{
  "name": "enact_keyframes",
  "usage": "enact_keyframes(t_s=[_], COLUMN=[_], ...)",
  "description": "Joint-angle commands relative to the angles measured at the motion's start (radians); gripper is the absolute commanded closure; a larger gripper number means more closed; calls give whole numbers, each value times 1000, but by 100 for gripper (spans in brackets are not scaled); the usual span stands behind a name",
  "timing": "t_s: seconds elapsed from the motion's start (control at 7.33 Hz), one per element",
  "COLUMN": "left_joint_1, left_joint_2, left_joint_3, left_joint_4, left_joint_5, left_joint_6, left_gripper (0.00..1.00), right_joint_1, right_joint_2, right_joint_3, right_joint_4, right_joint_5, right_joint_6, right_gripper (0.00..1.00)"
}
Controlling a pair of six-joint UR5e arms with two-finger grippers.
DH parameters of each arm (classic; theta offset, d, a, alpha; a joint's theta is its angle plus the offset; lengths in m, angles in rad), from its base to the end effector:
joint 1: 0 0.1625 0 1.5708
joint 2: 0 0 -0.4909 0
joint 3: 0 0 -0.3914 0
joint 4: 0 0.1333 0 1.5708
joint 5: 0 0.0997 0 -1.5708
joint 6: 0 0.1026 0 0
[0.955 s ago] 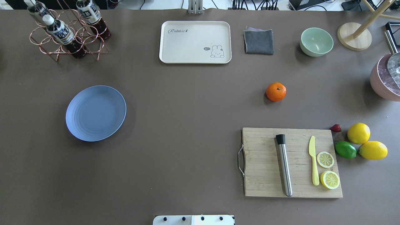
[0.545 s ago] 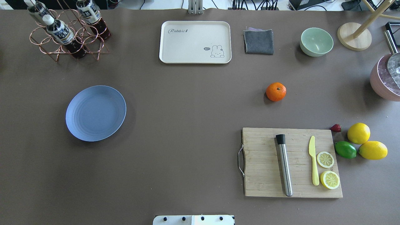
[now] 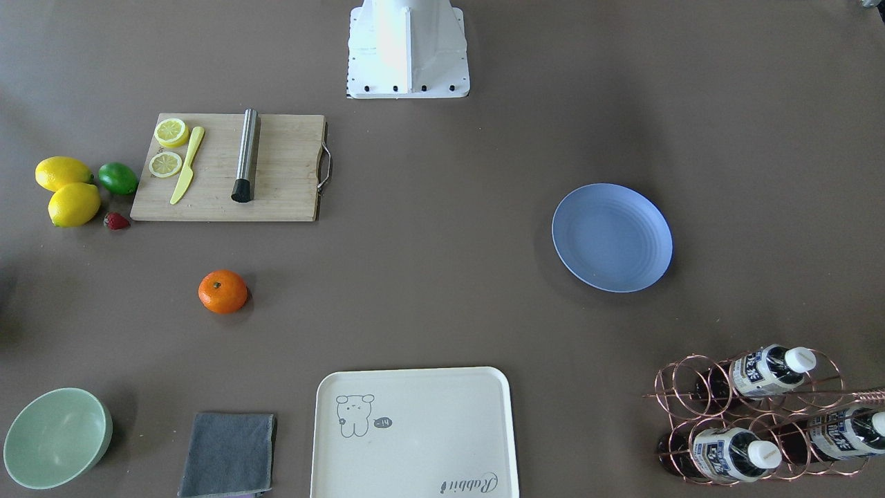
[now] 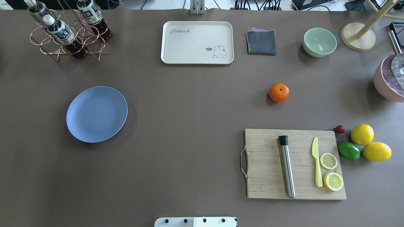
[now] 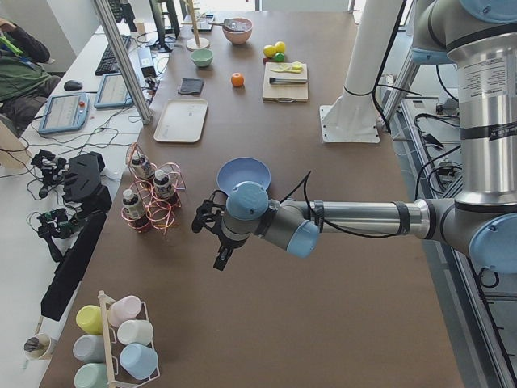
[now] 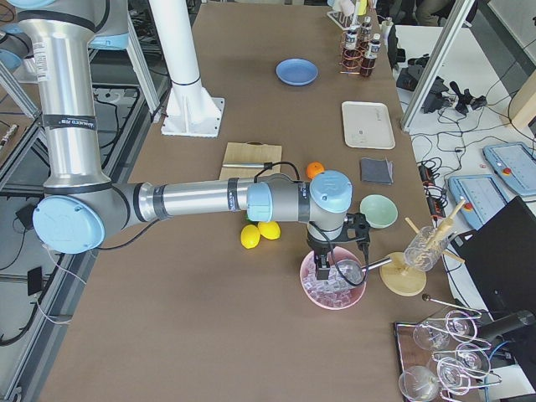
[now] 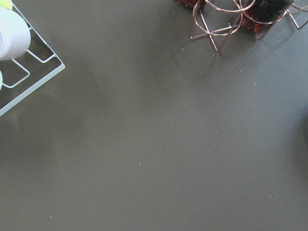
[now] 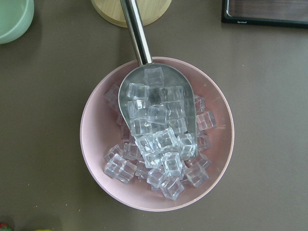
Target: Pick orange to plate
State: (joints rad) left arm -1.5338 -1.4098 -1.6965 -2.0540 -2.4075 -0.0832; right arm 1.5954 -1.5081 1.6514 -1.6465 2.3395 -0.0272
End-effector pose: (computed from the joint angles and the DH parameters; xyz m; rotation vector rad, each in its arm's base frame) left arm -0.0411 -0.4339 0.6796 0.3709 0.8456 0.1444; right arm 0.0748 -0.5209 0.6634 0.0841 -0.7665 -0.0285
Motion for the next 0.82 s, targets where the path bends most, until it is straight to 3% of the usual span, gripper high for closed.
enact_keyframes(t_s=[0.0, 0.14, 0.41, 0.68], left_joint_1=[4, 17, 212, 451], left_joint_2=[-8, -12, -14, -43], left_joint_3=[8, 9, 11, 6], left_joint_4=[-27, -123, -399, -558], left_joint_5=[-36, -54, -23, 176], left_joint_6=[-144, -332, -731, -977], left_gripper=[2, 2, 2, 2], right_joint_1=[0, 0, 0, 0], right_joint_2=[2, -1, -1, -1], right_joint_3=[10, 11, 13, 13], right_joint_4=[1, 1, 1, 1], right_joint_5=[1, 3, 17, 38], right_joint_6=[0, -2, -2, -2], right_gripper=[0, 0, 0, 0])
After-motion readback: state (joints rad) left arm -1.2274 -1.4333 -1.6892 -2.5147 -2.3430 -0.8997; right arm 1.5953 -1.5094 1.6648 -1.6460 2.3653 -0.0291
